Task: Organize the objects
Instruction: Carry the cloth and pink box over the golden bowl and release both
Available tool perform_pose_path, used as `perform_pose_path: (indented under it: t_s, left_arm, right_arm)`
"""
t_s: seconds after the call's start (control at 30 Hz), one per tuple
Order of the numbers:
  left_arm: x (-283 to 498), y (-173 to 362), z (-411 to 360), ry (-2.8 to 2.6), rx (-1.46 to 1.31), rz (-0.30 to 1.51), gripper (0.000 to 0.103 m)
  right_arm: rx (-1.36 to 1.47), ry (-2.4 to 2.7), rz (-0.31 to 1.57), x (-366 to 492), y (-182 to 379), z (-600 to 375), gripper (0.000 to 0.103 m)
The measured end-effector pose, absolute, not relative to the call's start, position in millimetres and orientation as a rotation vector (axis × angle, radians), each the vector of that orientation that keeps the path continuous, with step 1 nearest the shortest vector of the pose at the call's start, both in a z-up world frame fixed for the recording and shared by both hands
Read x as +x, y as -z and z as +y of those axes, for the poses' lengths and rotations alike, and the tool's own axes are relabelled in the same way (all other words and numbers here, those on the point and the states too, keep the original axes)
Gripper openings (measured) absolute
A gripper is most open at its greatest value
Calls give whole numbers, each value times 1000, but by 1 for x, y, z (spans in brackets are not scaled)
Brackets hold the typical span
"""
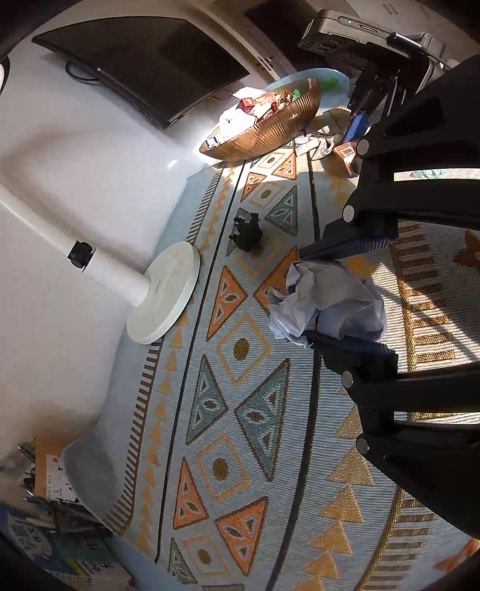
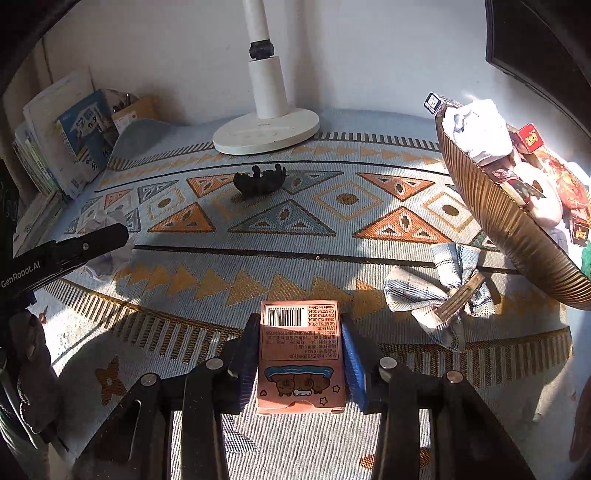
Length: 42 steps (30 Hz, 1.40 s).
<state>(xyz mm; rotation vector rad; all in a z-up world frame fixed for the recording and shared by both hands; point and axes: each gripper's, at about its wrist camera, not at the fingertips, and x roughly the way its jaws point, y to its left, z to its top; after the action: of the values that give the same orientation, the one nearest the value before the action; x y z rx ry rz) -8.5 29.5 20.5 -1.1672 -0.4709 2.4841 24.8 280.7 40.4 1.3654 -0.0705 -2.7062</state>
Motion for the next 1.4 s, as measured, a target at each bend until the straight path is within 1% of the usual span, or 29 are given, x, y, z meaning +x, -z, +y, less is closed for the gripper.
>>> perform_pose_path:
  t_s: [0.13, 0.23, 0.3, 0.37, 0.47, 0.53, 0.57, 0.6, 0.63, 0.73, 0.87, 1.2, 1.3, 1.4]
  left_arm:
    - [-3, -19, 30, -2527, -1146, -464, 35]
    - [-7, -15, 24, -2522, -1165, -520, 35]
    - [-8, -14, 22, -2514, -1167, -541, 35]
    - [-6, -13, 22, -2520, -1163, -537, 35]
    - [-5, -14, 24, -2538, -1162, -512, 35]
    - [-4, -14, 26, -2546, -1158, -494, 35]
    - [-4, -14, 27, -2550, -1159, -486, 35]
    - [-4, -14, 28, -2552, -1160, -479, 35]
    - [-4, -14, 29, -2553, -1162, -476, 35]
    - [-4, -13, 29, -2558, -1165, -474, 35]
    - [-5, -13, 28, -2564, -1161, -483, 35]
    - [-5, -13, 28, -2570, -1156, -466, 35]
    - [-5, -14, 29, -2582, -1159, -455, 35]
    - [-5, -19, 40, -2571, -1170, -396, 35]
  right_arm:
    - [1369, 2701, -82, 25, -39, 282, 41]
    - [1363, 2687, -88, 25, -40, 282, 47]
    - [1364, 2675, -97, 26, -40, 282, 55]
    - [1379, 2668, -93, 26, -39, 282, 55]
    - [1414, 2698, -15, 30, -38, 277, 56]
    - [1401, 2735, 87, 36, -36, 268, 55]
    - [1392, 2750, 116, 38, -36, 264, 53]
    - [1381, 2753, 131, 39, -36, 262, 44]
    - [1367, 2755, 145, 39, -37, 260, 40]
    - [1352, 2768, 174, 40, -37, 258, 39]
    - [1288, 2776, 136, 45, -42, 261, 39]
    - [1257, 2820, 76, 49, -46, 267, 39]
    - [1197, 2819, 17, 55, -53, 273, 39]
    - [1159, 2775, -109, 59, -62, 288, 39]
